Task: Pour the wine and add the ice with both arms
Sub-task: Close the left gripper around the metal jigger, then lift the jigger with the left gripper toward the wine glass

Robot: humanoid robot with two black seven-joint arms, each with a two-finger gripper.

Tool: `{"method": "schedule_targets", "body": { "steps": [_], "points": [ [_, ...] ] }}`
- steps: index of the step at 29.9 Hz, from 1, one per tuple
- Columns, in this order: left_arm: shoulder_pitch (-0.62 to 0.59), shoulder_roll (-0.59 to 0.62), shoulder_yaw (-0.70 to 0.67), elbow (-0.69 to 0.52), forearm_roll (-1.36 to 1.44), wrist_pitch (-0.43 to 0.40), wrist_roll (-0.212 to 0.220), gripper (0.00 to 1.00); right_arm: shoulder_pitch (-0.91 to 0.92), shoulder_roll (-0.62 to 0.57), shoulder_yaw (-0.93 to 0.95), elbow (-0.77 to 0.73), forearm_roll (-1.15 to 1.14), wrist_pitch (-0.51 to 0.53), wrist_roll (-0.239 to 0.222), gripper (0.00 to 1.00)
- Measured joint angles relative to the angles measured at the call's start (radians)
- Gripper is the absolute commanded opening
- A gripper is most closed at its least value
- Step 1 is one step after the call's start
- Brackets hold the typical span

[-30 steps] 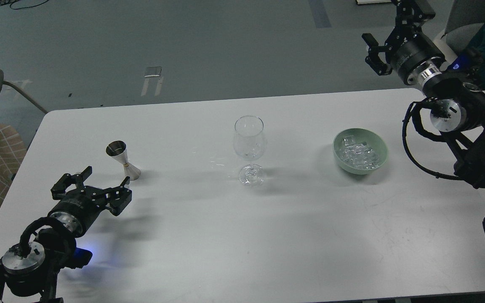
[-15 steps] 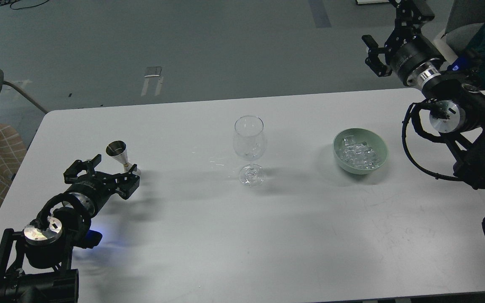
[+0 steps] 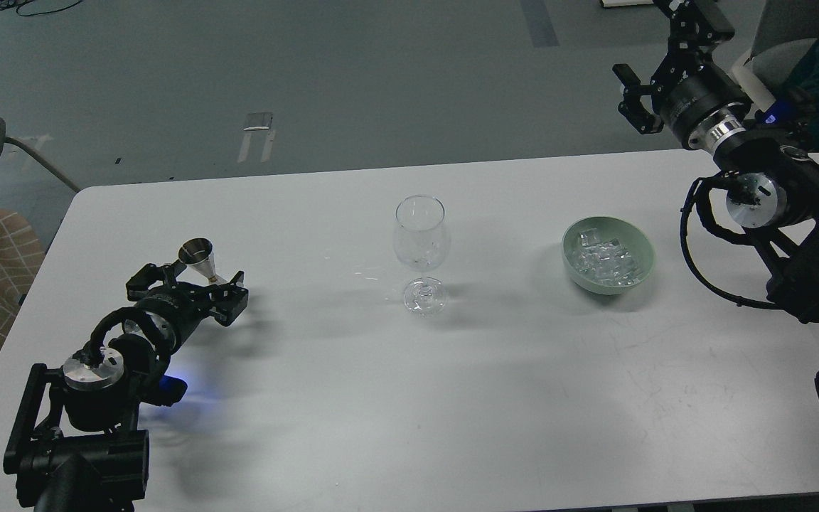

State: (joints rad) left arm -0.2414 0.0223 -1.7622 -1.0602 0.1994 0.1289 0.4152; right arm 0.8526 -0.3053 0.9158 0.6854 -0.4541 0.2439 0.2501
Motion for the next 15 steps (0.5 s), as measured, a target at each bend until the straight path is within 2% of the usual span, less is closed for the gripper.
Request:
{"method": "schedule_targets", "body": {
  "steps": [6,7,8,11,15],
  "points": [
    [-0.025,-0.004,0.001,0.049,0.015,0.000,-0.035,0.66,-0.012,0.001,0.000,-0.001,0.000,0.000,0.000,1.00],
    [-0.028,-0.004,0.001,0.056,0.016,0.000,-0.039,0.62,-0.013,0.001,0.000,-0.001,0.000,0.000,0.000,1.00],
    [-0.030,-0.004,0.001,0.062,0.017,0.000,-0.043,0.62,-0.016,0.001,0.000,-0.001,0.000,0.000,0.000,1.00],
    [-0.038,-0.004,0.001,0.079,0.017,0.000,-0.054,0.48,-0.022,0.000,0.000,0.000,0.000,0.000,0.000,1.00],
    [-0.049,-0.004,0.001,0.098,0.017,-0.003,-0.082,0.42,-0.026,0.000,0.000,0.000,0.000,0.000,0.000,1.00]
  ]
}}
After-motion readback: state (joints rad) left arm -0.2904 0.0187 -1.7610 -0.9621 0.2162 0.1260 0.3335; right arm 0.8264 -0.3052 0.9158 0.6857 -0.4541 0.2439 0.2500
